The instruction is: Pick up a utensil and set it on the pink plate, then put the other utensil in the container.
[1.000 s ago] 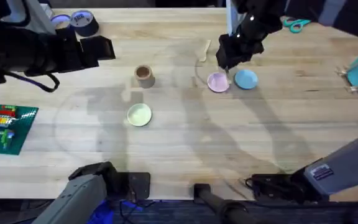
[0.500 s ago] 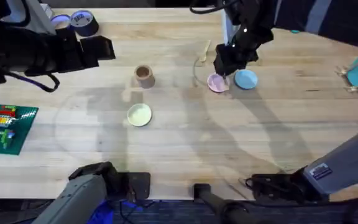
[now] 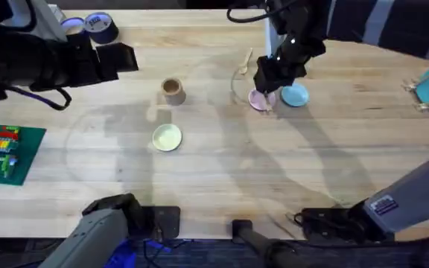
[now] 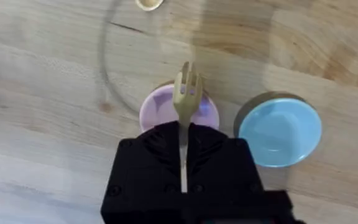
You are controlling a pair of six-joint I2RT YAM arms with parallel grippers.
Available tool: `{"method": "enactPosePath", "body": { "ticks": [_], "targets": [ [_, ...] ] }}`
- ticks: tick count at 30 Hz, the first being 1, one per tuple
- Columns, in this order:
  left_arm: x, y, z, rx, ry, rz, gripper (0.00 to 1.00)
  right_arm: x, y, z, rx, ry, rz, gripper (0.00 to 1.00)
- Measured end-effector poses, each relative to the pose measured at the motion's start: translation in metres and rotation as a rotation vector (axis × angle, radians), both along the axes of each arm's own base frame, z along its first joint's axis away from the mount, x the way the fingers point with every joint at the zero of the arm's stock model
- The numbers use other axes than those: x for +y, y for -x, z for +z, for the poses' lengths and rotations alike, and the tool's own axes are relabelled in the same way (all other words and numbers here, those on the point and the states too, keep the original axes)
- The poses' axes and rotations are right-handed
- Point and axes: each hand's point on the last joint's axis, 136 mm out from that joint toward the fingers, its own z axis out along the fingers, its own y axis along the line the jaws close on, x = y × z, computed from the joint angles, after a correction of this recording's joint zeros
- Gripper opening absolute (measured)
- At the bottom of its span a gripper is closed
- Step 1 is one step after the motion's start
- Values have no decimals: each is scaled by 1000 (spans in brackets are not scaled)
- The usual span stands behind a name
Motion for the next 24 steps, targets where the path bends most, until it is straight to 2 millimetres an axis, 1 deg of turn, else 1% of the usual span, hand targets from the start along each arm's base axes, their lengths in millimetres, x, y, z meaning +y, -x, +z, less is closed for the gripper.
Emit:
{"method": "enactPosePath", "body": {
  "ticks": [5,8,24],
  "targets": [
    [0,0,0,0,0,0,994,0,0,0,0,-1,0,46],
    [0,0,0,0,0,0,994,1,0,0,1,-3,0,67],
    [0,0,0,0,0,0,993,3,0,0,6,-16,-12,74]
  ]
}}
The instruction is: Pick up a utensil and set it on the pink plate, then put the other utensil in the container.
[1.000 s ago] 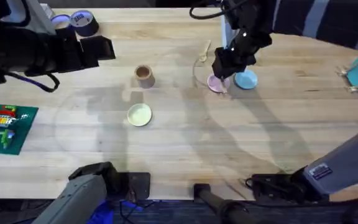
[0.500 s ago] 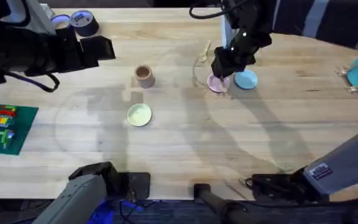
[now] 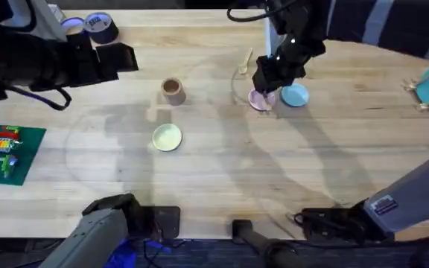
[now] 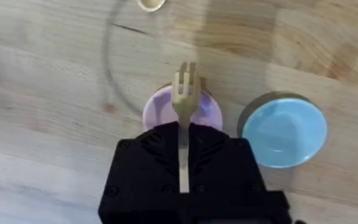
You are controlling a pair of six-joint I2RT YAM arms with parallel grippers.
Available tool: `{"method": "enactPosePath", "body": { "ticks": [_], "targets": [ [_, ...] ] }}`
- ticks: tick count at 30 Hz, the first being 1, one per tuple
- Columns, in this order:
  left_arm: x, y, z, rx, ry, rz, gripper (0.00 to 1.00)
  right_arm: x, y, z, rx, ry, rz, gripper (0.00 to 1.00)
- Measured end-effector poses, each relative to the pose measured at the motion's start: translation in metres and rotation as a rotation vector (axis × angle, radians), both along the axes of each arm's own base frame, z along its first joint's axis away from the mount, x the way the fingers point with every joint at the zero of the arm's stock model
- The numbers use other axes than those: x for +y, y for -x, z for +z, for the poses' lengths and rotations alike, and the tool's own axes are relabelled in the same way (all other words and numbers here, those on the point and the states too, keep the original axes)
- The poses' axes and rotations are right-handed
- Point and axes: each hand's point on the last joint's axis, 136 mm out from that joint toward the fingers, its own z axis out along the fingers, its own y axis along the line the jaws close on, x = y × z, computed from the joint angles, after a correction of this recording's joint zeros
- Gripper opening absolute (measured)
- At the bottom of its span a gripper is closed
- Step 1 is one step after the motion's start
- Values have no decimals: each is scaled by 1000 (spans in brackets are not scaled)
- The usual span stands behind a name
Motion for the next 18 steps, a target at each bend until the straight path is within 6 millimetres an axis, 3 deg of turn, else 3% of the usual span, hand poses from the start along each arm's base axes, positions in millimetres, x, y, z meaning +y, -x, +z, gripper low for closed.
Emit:
{"method": "enactPosePath", "body": {
  "ticks": [18],
  "targets": [
    [0,0,0,1,0,0,993,2,3,-9,34,-5,0,119]
  ]
}}
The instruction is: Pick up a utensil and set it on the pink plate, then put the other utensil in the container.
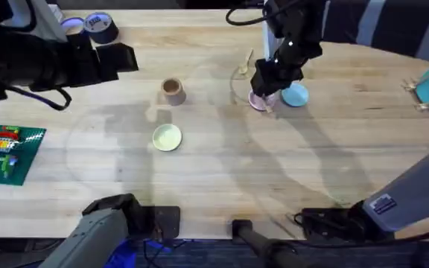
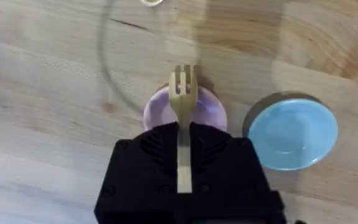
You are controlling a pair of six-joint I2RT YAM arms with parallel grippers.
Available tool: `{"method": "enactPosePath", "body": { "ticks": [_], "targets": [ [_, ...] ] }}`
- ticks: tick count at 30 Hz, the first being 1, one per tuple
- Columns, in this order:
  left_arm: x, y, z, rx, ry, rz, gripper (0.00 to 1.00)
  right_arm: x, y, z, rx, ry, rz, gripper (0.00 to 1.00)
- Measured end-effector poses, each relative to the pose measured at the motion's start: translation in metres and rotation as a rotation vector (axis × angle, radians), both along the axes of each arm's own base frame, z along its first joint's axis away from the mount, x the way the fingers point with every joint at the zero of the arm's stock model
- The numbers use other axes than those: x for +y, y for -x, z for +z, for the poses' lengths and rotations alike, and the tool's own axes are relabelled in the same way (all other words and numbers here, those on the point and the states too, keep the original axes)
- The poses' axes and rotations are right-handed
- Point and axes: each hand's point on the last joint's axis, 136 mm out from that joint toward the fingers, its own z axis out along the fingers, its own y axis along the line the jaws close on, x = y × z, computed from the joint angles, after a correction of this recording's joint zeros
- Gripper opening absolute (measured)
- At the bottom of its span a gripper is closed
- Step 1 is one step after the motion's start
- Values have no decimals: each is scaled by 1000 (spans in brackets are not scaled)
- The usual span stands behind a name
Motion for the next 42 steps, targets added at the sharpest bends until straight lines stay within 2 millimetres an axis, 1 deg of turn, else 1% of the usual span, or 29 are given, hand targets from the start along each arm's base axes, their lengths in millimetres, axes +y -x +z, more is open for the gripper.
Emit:
{"method": "enactPosePath", "body": {
  "ticks": [9,23,27,31,36,38,41,42],
  "targets": [
    [0,0,0,0,0,0,993,0,0,0,1,-1,0,170],
    [0,0,0,0,0,0,993,-1,2,0,8,2,-4,175],
    [0,0,0,0,0,0,993,-2,4,3,21,7,-4,184],
    [0,0,0,0,0,0,993,0,0,14,13,4,-4,184],
    [0,0,0,0,0,0,993,3,-6,37,0,-2,-4,204],
    [0,0,0,0,0,0,993,4,-10,47,-11,-7,-3,232],
    [0,0,0,0,0,0,993,7,-16,61,-35,-17,-1,337],
    [0,0,0,0,0,0,993,8,-18,65,-44,-20,1,358]
  ]
}}
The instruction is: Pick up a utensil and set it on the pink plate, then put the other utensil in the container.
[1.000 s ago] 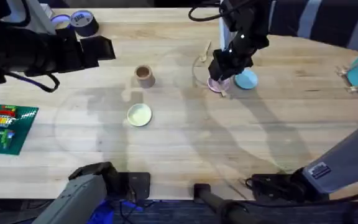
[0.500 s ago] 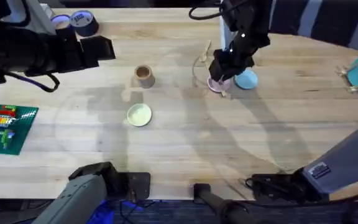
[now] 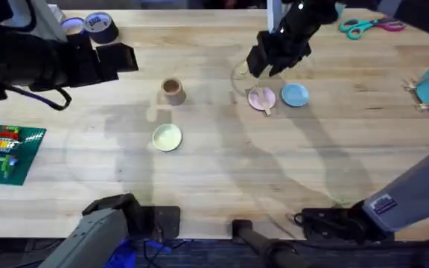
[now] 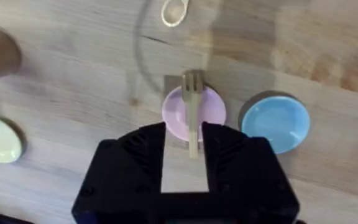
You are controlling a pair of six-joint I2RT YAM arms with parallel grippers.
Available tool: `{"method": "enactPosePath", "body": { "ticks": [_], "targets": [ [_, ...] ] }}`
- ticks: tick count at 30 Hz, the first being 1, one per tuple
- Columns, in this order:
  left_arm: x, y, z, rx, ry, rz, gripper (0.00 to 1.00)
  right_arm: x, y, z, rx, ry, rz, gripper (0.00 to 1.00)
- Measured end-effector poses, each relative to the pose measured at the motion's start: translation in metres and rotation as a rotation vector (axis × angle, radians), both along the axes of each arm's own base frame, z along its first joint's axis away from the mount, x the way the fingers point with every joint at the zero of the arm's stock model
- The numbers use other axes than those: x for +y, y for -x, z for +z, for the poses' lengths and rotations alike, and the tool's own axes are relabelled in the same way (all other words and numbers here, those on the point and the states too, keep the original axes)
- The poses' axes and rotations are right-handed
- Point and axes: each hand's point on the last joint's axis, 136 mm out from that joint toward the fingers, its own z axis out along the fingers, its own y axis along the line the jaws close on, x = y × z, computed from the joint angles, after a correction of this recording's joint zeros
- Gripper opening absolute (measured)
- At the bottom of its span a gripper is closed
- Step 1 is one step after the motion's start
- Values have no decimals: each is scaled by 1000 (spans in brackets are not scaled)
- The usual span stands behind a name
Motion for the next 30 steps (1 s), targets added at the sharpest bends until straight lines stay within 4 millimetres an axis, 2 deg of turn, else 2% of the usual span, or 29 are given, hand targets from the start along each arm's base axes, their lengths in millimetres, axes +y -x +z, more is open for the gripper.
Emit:
{"method": "enactPosePath", "body": {
  "ticks": [3,5,7,8,22,30],
  "targets": [
    [0,0,0,0,0,0,993,2,-4,8,-22,-9,2,467],
    [0,0,0,0,0,0,993,3,-6,11,-30,-12,5,648],
    [0,0,0,0,0,0,993,2,-6,11,-31,-12,5,912],
    [0,0,0,0,0,0,993,2,-6,11,-31,-11,8,973],
    [-1,0,0,-2,-5,-14,993,1,-14,13,-62,-19,14,997],
    [-14,-14,13,-89,-73,-225,993,-14,-11,13,-33,3,19,997]
  ]
}}
